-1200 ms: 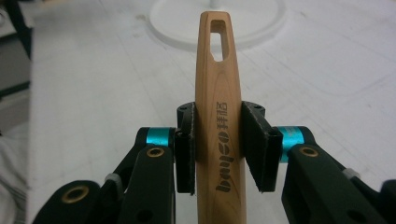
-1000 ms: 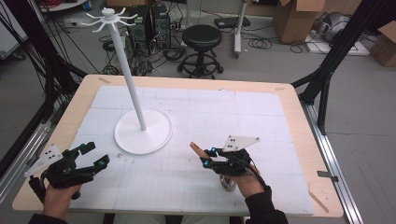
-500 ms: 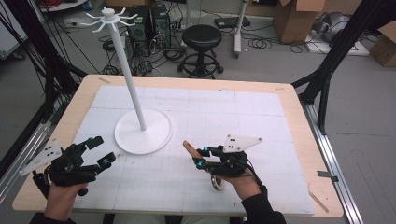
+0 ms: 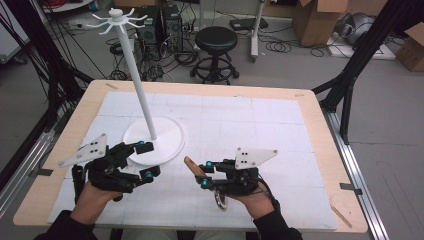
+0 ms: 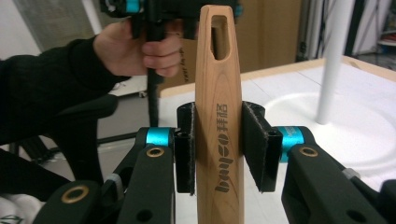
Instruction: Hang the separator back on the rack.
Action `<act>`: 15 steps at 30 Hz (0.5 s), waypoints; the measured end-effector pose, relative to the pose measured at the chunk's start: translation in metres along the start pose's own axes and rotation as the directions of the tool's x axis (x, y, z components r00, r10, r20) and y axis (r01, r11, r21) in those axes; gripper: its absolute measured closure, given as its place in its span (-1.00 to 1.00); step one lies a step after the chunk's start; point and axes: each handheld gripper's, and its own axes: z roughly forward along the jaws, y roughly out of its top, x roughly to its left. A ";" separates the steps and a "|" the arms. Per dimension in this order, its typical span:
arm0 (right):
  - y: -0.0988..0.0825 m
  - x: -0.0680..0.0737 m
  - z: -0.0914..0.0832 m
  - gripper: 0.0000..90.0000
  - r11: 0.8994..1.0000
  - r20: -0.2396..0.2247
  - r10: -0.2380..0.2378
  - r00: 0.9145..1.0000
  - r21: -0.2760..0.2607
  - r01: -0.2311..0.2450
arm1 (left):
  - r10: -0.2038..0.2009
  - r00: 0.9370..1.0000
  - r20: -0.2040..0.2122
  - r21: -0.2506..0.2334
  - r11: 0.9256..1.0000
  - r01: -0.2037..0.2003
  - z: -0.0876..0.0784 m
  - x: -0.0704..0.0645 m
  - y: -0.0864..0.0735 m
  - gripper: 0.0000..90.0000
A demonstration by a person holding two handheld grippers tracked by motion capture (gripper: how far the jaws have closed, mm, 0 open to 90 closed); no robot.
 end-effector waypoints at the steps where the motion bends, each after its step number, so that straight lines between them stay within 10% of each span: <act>1: 0.001 0.001 0.000 0.49 1.000 -0.003 -0.002 1.000 -0.005 0.002 | 0.000 1.000 0.011 0.004 1.000 0.000 0.003 0.000 0.002 -0.53; 15: 0.004 0.009 0.008 0.49 0.999 -0.080 -0.013 0.997 -0.032 0.011 | -0.035 0.983 0.178 0.027 0.999 0.031 0.039 -0.009 0.000 -0.25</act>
